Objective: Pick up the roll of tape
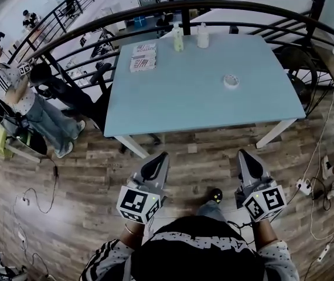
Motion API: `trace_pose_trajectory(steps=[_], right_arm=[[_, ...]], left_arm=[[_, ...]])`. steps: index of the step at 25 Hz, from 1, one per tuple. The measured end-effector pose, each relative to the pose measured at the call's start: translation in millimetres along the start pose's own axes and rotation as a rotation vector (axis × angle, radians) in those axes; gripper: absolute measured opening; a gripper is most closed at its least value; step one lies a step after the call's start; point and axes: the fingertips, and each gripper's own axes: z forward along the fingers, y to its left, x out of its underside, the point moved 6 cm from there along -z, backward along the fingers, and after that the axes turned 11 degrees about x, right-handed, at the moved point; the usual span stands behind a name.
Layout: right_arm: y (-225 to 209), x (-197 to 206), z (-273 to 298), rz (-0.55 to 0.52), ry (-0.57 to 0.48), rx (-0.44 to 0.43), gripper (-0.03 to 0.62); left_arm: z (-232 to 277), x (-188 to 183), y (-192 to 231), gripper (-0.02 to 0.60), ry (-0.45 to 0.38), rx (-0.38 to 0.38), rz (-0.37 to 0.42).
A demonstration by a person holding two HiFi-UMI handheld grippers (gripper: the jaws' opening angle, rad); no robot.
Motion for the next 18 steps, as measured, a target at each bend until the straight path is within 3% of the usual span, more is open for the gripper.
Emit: trace_pose_trajectory(steps=[18], right_arm=[[-104, -17, 72, 0.030, 0.016, -0.133, 0.008]], left_arm=[[98, -41, -26, 0.000, 0.072, -0.118, 0.028]])
